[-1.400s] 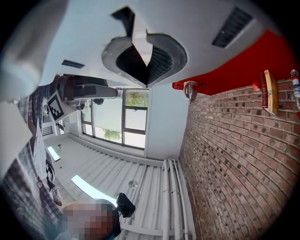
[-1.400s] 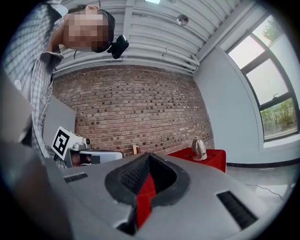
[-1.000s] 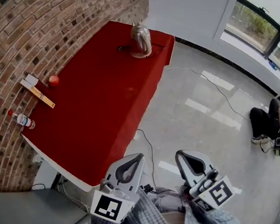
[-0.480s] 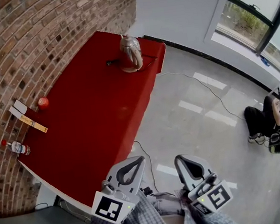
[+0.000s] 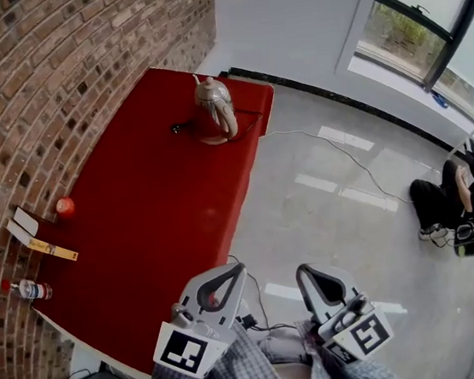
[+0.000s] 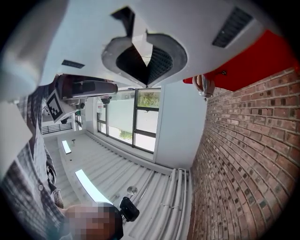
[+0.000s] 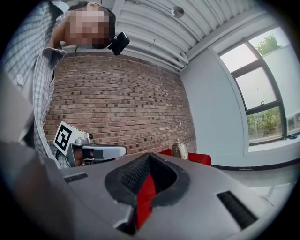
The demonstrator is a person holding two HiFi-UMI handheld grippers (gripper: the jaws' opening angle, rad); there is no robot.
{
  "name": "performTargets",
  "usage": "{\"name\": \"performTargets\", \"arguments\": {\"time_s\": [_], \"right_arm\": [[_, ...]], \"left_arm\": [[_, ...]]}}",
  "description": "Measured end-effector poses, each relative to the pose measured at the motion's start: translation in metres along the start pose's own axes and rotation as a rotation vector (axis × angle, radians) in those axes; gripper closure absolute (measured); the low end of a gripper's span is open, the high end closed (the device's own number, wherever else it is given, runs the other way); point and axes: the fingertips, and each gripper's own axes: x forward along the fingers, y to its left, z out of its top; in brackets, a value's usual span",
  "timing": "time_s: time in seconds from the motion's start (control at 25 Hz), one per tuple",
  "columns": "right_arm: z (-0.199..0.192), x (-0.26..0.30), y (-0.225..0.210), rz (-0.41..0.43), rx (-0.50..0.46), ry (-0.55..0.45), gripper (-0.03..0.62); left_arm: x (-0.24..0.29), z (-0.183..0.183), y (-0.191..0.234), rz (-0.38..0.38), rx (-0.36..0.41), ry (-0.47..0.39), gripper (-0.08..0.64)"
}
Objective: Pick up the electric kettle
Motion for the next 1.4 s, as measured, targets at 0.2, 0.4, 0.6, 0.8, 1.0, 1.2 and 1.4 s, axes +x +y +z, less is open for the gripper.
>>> {"name": "performTargets", "arguments": {"time_s": [0.2, 0.4, 0.6, 0.8, 1.0, 1.2, 1.4], "right_arm": [[-0.002, 0.018, -0.01, -0.034, 0.014, -0.012, 0.585], [-0.005, 0.025, -0.011, -0.048, 0.013, 0.002, 0.586], [-0.008, 0.028, -0.007, -0.048, 0.011, 0.012, 0.586], [-0.003, 0.034, 0.004, -0.019, 0.003, 0.009, 0.586], [-0.007, 0.038, 0.008, -0.011, -0.011, 0.026, 0.586], [-0.003, 0.043, 0.002, -0.008, -0.011, 0.022, 0.586], [-0.005, 0.054, -0.008, 0.009, -0.001, 0.026, 0.586]], "left_arm": [[0.01, -0.001, 0.025, -0.014, -0.005, 0.007, 0.554], [0.011, -0.003, 0.035, -0.019, -0.006, 0.002, 0.552], [0.004, -0.008, 0.043, -0.005, -0.022, 0.007, 0.552], [-0.001, -0.01, 0.043, 0.002, -0.023, 0.007, 0.554], [-0.005, -0.011, 0.05, 0.019, -0.035, -0.008, 0.552], [-0.003, -0.009, 0.052, 0.024, -0.016, -0.005, 0.552], [0.006, -0.013, 0.06, 0.037, -0.026, 0.015, 0.554]]}}
